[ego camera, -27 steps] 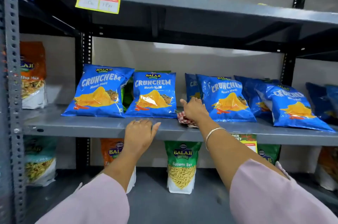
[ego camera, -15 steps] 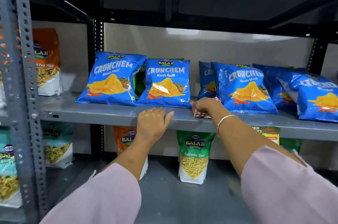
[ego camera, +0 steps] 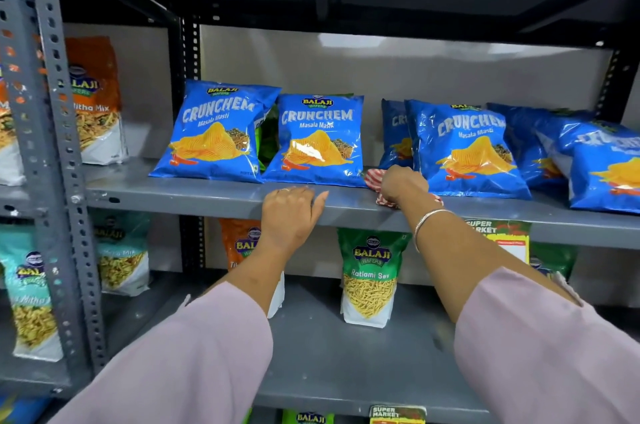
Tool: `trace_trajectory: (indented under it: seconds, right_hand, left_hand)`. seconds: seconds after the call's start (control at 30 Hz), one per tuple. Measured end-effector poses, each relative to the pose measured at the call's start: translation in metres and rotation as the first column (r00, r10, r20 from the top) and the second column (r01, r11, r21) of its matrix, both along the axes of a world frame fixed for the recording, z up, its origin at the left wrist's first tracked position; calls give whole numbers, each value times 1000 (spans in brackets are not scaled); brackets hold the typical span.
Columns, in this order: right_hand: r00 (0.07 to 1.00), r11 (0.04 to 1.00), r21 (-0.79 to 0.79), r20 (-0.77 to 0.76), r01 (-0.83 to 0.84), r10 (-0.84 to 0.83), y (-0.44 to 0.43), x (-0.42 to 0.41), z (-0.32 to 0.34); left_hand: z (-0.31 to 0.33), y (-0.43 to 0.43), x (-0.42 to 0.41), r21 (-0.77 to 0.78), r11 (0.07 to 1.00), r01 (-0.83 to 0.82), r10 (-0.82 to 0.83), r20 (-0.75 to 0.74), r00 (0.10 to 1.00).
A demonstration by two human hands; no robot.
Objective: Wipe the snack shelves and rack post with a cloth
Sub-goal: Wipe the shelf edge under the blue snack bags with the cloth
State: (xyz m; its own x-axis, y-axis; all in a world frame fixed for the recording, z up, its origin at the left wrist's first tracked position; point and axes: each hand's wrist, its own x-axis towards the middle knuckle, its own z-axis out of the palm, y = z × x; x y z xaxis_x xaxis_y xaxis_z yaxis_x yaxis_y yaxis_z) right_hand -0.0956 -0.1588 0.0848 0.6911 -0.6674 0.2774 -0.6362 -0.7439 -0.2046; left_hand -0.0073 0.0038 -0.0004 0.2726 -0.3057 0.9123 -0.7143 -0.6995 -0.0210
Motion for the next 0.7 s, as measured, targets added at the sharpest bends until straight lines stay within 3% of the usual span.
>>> trace_trajectory:
  seconds: [0.13, 0.3, 0.47, 0.57, 0.7]
  right_hand:
    - [997, 998, 4, 45, -61, 61, 5, -17, 3]
    - [979, 981, 130, 161, -144, 123, 15, -35, 10]
    - [880, 917, 175, 393, -357, 268, 43, -42, 10]
    - [733, 789, 191, 542, -584, 411, 71, -34, 7]
    - [547, 512, 215, 474, -831, 689, 113, -33, 4]
  left_hand:
    - [0, 2, -3, 31, 999, -9, 10, -46, 999]
    - [3, 6, -19, 162, 985, -56, 86, -181, 980]
    - [-9, 30, -39, 116, 983, -141, 154, -119, 981]
    - [-20, 56, -50, 146, 966, -215, 235, -136, 963]
    - [-45, 120, -51, 230, 914, -334, 372, -147, 917]
